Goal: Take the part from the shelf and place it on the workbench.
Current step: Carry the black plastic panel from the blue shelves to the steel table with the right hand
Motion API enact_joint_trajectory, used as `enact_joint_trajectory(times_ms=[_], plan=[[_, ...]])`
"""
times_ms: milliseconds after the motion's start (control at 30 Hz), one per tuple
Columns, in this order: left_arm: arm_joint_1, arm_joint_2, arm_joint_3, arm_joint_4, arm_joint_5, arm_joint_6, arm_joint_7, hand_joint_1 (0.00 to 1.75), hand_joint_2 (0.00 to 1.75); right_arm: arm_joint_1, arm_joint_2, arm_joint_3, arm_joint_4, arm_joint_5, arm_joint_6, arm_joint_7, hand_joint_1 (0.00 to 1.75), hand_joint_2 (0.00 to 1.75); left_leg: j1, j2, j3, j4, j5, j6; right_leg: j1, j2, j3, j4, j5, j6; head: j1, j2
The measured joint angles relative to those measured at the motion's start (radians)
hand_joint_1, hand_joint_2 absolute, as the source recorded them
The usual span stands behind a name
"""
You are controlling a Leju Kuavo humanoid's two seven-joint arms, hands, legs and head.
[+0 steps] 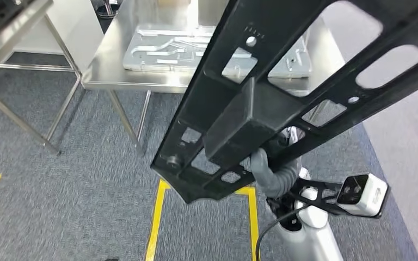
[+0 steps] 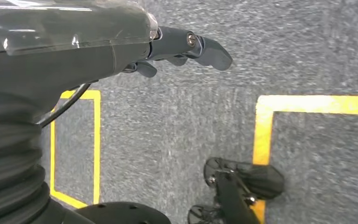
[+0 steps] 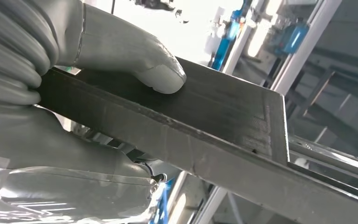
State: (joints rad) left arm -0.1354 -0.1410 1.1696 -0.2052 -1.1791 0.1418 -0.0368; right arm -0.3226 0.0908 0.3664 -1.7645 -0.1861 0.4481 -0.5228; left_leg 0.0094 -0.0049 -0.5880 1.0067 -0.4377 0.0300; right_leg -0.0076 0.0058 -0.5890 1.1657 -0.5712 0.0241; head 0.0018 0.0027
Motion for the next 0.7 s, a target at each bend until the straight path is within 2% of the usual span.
enact_joint_trajectory(times_ms=[67,100,133,200,233,267,300,333,400,467,567,600,633,667,700], plan=[[-0.001,0.000,0.000,0.000,0.000,0.000,0.000,0.00,1.75,0.001,-0.001,0.001,0.000,0.000,0.000,0.000,1.75,1.75,0.000,0.000,0.009,0.000,-0.010,0.002,-0.004,0.000,-0.081,0.112,-0.040,0.009,0.001,0.000],[0.000,-0.001,0.000,0.000,0.000,0.000,0.000,0.00,1.75,0.003,-0.001,0.001,0.000,0.000,0.000,0.000,1.75,1.75,0.000,0.000,0.016,0.000,-0.016,0.001,-0.007,-0.001,-0.105,0.130,-0.036,0.012,0.001,0.000],[0.001,-0.001,0.000,0.000,0.000,0.000,0.000,0.00,1.75,0.003,-0.002,0.001,0.000,0.000,0.000,0.000,1.75,1.75,0.001,-0.001,0.025,0.001,-0.023,0.000,-0.009,-0.001,-0.112,0.112,-0.008,0.014,0.001,0.000],[0.002,-0.002,0.000,0.000,0.000,0.000,0.000,0.00,1.75,0.003,-0.002,0.001,0.001,0.000,0.000,0.000,1.75,1.75,0.002,-0.002,0.046,0.001,-0.040,-0.006,-0.013,-0.003,-0.079,-0.012,0.091,0.013,0.001,0.000],[0.002,-0.003,0.000,0.000,0.000,0.000,0.000,0.00,1.75,0.003,-0.002,0.002,0.001,0.000,0.000,0.000,1.75,1.75,0.002,-0.003,0.055,0.001,-0.048,-0.011,-0.012,-0.005,-0.060,-0.075,0.118,0.011,0.000,0.000],[0.001,-0.004,0.000,0.000,0.000,0.000,0.000,0.00,1.75,0.002,-0.003,0.002,0.001,0.000,0.000,-0.001,1.75,1.75,0.002,-0.003,0.059,0.001,-0.054,-0.018,-0.009,-0.007,-0.048,-0.117,0.132,0.006,0.000,0.000],[0.000,-0.004,0.000,0.000,0.000,0.000,0.000,0.00,1.75,0.002,-0.003,0.002,0.002,0.000,0.000,-0.001,1.75,1.75,0.001,-0.003,0.062,0.001,-0.059,-0.025,-0.006,-0.008,-0.044,-0.135,0.133,-0.001,0.000,0.000],[0.000,-0.004,0.000,0.000,0.000,0.000,0.000,0.00,1.75,0.002,-0.003,0.002,0.002,0.000,0.000,-0.001,1.75,1.75,0.000,-0.002,0.067,0.003,-0.059,-0.033,-0.003,-0.008,-0.044,-0.138,0.126,-0.009,0.000,0.000],[-0.001,-0.004,0.000,0.000,0.000,0.000,0.000,0.00,1.75,0.001,-0.003,0.002,0.001,0.000,0.000,0.000,1.75,1.75,0.000,-0.001,0.073,0.012,-0.065,-0.046,-0.005,-0.005,-0.031,-0.143,0.136,-0.023,-0.001,0.000],[-0.005,-0.004,0.000,0.000,-0.001,0.000,-0.001,0.00,1.75,-0.002,-0.003,0.003,0.000,0.000,0.001,0.000,1.75,1.75,0.002,0.000,0.044,0.077,-0.083,-0.054,-0.008,-0.005,-0.015,-0.147,0.132,-0.034,-0.003,0.000],[-0.006,-0.004,0.000,0.000,-0.001,0.000,-0.001,0.00,1.75,-0.001,-0.002,0.004,0.000,0.000,0.002,-0.001,1.75,1.75,0.003,0.001,-0.075,0.268,-0.153,-0.062,-0.005,-0.006,-0.002,-0.148,0.119,-0.045,-0.006,0.000],[-0.005,-0.004,0.000,0.000,-0.001,0.000,-0.001,0.00,1.75,0.000,-0.002,0.004,0.000,0.000,0.002,-0.001,1.75,1.75,0.003,0.001,-0.102,0.297,-0.163,-0.061,-0.003,-0.004,0.004,-0.148,0.114,-0.046,-0.006,0.000],[-0.003,-0.004,0.000,0.000,-0.001,0.000,-0.001,0.00,1.75,0.001,-0.003,0.005,0.000,0.000,0.002,-0.001,1.75,1.75,0.003,0.001,-0.111,0.289,-0.151,-0.058,-0.001,-0.002,0.011,-0.148,0.108,-0.046,-0.006,0.000],[-0.002,-0.004,0.000,0.000,-0.001,0.000,-0.001,0.00,1.75,0.001,-0.003,0.005,0.000,0.000,0.002,-0.001,1.75,1.75,0.002,0.001,-0.103,0.245,-0.116,-0.052,0.001,-0.001,0.020,-0.148,0.102,-0.046,-0.006,0.000],[-0.002,-0.003,0.000,0.000,-0.001,0.000,-0.001,0.00,1.75,0.001,-0.003,0.005,0.000,0.000,0.002,-0.001,1.75,1.75,0.000,0.001,-0.081,0.176,-0.067,-0.044,0.002,0.000,0.030,-0.148,0.096,-0.045,-0.006,0.000]])
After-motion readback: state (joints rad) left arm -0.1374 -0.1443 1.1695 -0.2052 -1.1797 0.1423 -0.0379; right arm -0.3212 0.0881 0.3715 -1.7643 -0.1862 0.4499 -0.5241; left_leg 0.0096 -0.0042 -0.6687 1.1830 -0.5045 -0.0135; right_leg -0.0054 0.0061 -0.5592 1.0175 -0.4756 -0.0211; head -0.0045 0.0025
